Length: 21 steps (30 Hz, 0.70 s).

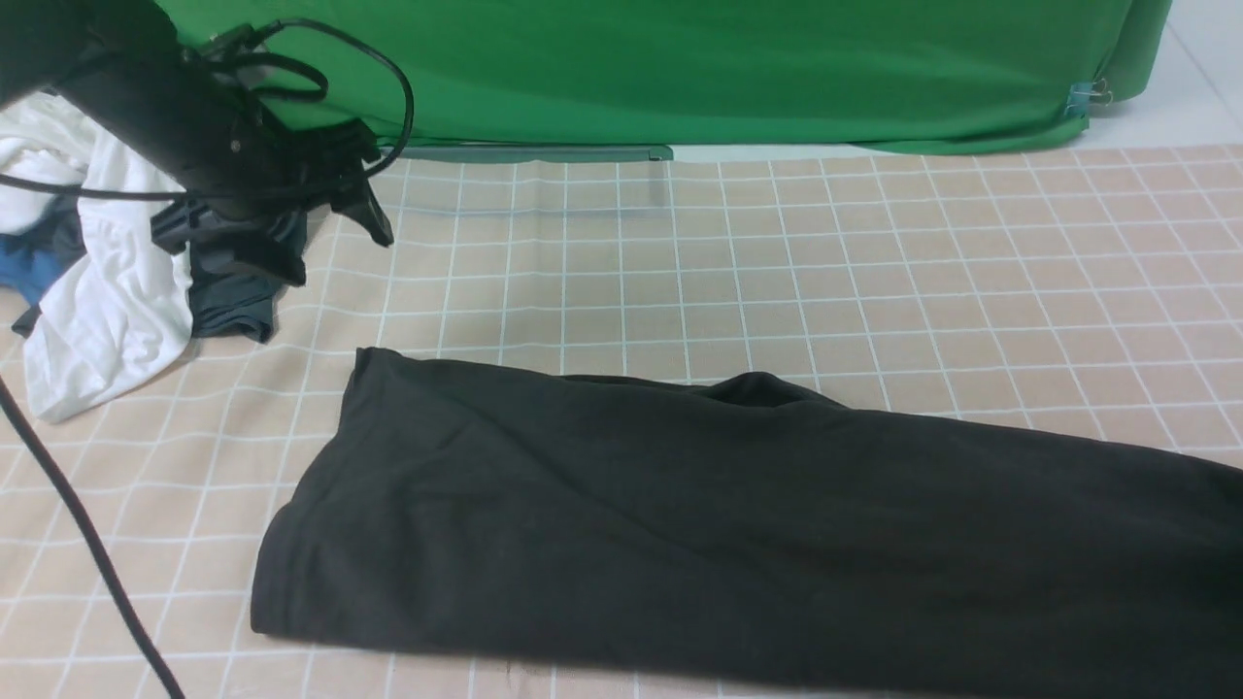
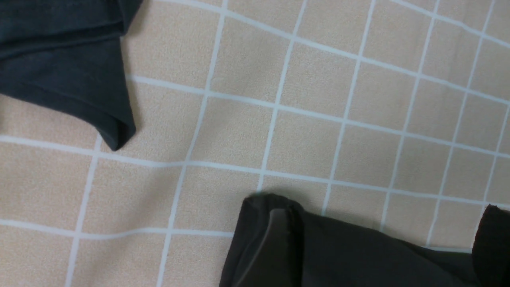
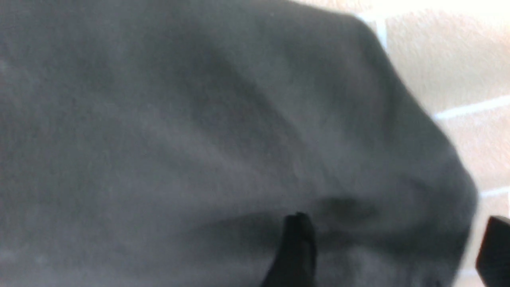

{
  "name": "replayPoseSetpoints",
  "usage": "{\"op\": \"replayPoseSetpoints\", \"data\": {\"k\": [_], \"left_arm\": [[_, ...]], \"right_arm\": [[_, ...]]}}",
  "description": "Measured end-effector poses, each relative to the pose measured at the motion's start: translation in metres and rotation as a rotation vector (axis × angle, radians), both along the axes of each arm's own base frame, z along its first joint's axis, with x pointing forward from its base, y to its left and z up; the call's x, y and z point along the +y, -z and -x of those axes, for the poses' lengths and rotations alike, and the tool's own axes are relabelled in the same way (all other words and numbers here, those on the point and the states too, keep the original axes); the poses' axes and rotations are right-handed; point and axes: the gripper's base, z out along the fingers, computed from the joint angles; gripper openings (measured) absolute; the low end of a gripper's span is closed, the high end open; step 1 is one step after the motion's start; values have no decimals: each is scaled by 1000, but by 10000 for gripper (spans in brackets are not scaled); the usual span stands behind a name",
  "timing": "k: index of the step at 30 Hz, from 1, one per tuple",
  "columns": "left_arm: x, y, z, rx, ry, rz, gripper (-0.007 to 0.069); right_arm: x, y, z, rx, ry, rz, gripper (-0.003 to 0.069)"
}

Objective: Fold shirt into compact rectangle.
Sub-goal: 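Pull the folded dark garment lengthwise by its ends to straighten it flat on the table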

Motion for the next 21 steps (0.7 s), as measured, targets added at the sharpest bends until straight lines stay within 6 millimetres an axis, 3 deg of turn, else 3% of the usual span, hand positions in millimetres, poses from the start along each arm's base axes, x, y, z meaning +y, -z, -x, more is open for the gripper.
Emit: {"op": "replayPoseSetpoints", "data": {"k": [4,12,14,18,21], "left_arm": [[-1,-2,0,1,-2,19,580],[-2,-2,0,1,-3,26,580],[-2,-2,0,1,-4,29,580],[-2,-2,0,1,-4,30,580],[-2,-3,0,4,0,30,580]], "right_arm": [[2,15,7,-10,-28,0,568],[3,22,7,1,-63,-8,552],[3,22,6,-2,-56,-16,472],[6,22,6,-5,-72,-49,149],[5,20,2,-4,-95,-55,122]]}}
